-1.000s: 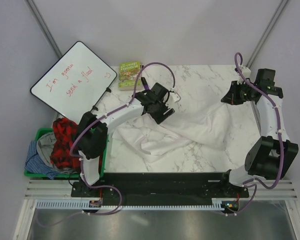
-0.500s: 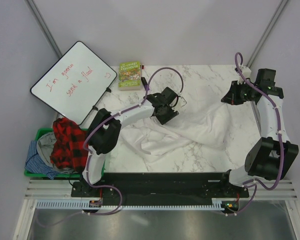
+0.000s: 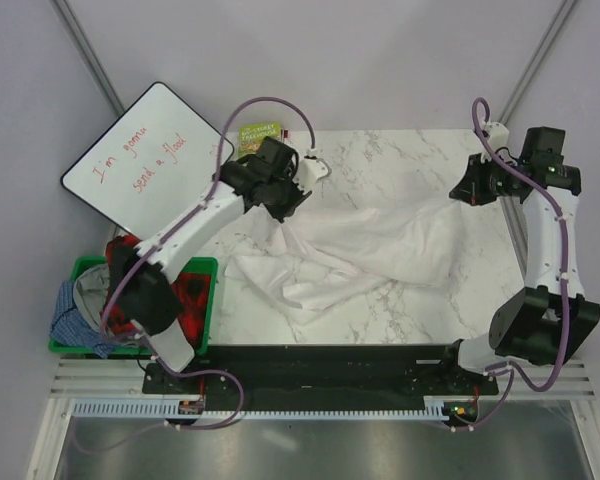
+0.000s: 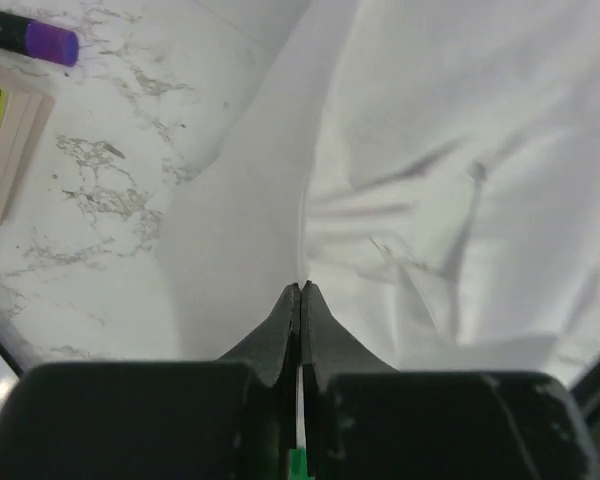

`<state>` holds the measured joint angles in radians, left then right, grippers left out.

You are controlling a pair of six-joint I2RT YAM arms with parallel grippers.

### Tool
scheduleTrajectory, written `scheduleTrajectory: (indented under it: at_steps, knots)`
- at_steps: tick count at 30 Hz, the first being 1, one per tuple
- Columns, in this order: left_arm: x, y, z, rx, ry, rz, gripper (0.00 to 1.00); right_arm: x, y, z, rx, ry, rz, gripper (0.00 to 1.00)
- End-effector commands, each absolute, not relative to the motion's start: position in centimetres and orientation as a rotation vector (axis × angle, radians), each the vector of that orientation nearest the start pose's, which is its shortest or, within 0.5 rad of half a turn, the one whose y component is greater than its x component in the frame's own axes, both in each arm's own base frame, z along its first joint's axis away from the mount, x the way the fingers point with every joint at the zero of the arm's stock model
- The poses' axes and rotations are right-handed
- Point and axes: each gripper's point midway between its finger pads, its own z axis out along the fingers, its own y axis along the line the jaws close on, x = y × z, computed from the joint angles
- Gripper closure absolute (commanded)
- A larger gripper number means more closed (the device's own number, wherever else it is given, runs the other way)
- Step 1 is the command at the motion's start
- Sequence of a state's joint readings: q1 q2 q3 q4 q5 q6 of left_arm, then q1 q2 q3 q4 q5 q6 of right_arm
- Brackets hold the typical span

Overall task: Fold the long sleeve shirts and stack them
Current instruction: Flatten the shirt out

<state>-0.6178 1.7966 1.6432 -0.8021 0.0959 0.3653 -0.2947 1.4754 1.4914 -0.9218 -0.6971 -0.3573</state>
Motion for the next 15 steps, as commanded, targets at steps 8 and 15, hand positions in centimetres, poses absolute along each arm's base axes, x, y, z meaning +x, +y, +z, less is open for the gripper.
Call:
scheduleTrajectory:
  at_steps: [8,15]
  knots:
    - [11.9,-16.6,13.3,1.860,2.197,-0.700,0.98,21.8,-1.0,15.6,-0.896,2.557,0.456,1.00]
    - [14.4,-14.2,5.1,1.826,2.398,-0.415,0.98,22.5,-2.2,9.7,-0.854,2.694,0.466,1.00]
